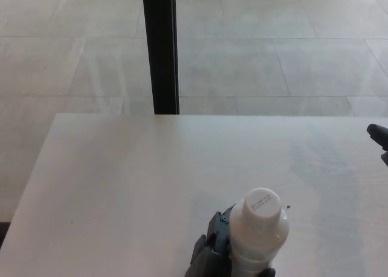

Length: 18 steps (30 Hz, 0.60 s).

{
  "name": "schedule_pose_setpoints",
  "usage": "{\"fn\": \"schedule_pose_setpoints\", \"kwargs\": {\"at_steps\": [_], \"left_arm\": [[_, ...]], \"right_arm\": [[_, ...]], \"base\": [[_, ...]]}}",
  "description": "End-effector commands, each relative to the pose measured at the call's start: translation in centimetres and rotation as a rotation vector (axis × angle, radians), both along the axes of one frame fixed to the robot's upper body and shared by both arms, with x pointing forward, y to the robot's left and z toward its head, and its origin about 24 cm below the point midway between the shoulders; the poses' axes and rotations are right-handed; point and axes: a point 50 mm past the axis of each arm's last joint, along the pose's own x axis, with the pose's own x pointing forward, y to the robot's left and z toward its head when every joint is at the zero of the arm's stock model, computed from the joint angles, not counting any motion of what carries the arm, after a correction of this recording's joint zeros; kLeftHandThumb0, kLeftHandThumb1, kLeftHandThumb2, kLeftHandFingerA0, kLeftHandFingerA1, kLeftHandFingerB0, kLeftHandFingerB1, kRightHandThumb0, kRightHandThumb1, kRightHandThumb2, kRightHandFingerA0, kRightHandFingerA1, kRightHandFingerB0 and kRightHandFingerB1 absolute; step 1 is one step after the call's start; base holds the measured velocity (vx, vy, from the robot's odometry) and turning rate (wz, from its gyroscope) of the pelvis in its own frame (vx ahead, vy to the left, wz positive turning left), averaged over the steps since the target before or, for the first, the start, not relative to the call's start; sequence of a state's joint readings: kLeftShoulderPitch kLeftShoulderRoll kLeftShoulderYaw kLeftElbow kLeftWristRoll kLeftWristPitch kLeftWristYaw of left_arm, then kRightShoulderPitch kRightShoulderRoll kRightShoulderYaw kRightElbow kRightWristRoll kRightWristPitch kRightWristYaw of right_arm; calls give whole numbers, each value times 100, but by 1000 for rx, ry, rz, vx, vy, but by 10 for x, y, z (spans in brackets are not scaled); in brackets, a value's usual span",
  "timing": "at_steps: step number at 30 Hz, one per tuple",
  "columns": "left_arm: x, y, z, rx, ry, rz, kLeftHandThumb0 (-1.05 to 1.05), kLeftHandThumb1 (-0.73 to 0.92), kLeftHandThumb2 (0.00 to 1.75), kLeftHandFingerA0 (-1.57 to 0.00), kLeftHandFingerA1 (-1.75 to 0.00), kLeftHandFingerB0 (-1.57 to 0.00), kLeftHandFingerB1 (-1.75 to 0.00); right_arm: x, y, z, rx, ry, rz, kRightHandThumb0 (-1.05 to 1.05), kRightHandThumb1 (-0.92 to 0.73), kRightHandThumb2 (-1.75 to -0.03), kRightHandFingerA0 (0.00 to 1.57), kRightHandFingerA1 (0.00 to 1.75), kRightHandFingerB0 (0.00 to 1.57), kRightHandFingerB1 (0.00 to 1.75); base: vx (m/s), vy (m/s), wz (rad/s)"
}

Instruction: The robot uses its left hand to to lift the bottle kept on the middle of the desk and tilts it towards its right hand. It then uses its right hand to rotate its cap to open it and places the bottle and cap back on the desk

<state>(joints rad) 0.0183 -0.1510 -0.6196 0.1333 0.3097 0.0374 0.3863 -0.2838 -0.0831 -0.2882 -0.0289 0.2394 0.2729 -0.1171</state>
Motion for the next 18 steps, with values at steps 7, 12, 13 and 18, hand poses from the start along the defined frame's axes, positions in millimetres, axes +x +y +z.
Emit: {"fn": "schedule_pose_setpoints", "kwargs": {"at_steps": [7,12,13,18], "left_arm": [[4,-116,100,-496,-95,59,5,92,123,-118,-175,-83,-145],[10,-103,95,-540,-64,9,7,87,144,-114,-175,-87,-175],[13,-95,94,-516,-81,13,8,86,144,-110,-175,-84,-175],[32,-59,94,-400,-123,67,16,85,151,-119,-175,-91,-155]], "right_arm": [[-2,-20,14,-19,-69,-127,-59,-83,-65,58,75,44,35],[-5,-19,7,-39,-57,-111,-51,-76,-64,70,97,44,36],[-7,-17,4,-53,-45,-100,-49,-77,-64,73,97,46,37],[-12,-8,-5,-105,-11,-18,-49,-72,-62,85,99,53,39]], "base": [[0,0,0],[0,0,0],[0,0,0],[0,0,0]]}}
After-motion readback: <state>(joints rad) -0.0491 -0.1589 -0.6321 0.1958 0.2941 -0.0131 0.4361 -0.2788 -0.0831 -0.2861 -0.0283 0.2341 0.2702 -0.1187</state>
